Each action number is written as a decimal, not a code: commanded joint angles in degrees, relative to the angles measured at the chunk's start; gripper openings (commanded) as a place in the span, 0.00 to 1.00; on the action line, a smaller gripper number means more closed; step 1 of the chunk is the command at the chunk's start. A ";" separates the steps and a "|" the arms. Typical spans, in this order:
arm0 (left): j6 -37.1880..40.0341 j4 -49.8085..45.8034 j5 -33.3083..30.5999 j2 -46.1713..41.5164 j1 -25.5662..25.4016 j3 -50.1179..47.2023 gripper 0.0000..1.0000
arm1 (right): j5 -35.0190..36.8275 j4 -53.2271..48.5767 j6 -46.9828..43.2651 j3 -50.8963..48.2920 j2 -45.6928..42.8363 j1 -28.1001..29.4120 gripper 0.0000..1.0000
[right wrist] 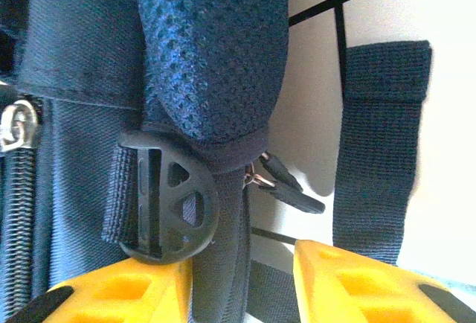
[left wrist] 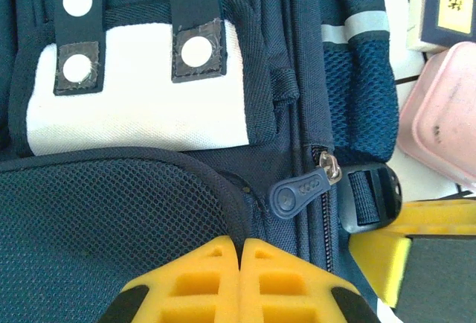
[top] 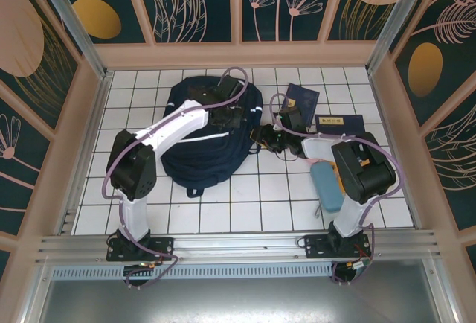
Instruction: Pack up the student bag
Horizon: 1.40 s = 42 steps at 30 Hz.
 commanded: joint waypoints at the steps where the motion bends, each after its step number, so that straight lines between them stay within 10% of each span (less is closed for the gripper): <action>1: -0.79 5.09 3.28 -4.56 0.82 -0.02 0.00 | 2.37 1.24 -1.56 -1.17 1.81 0.39 0.40; 29: 0.76 7.10 1.60 -8.17 3.00 -1.55 0.00 | 4.58 9.17 -0.54 -9.89 -13.72 -2.69 0.37; 35: 1.84 5.02 -0.30 -8.37 3.33 0.69 0.00 | 0.72 1.95 -16.73 -4.79 -9.33 -2.69 0.28; 42: 2.55 3.33 -2.43 -8.49 3.63 2.28 0.00 | -8.49 1.67 -30.62 -1.06 -5.99 -7.50 0.40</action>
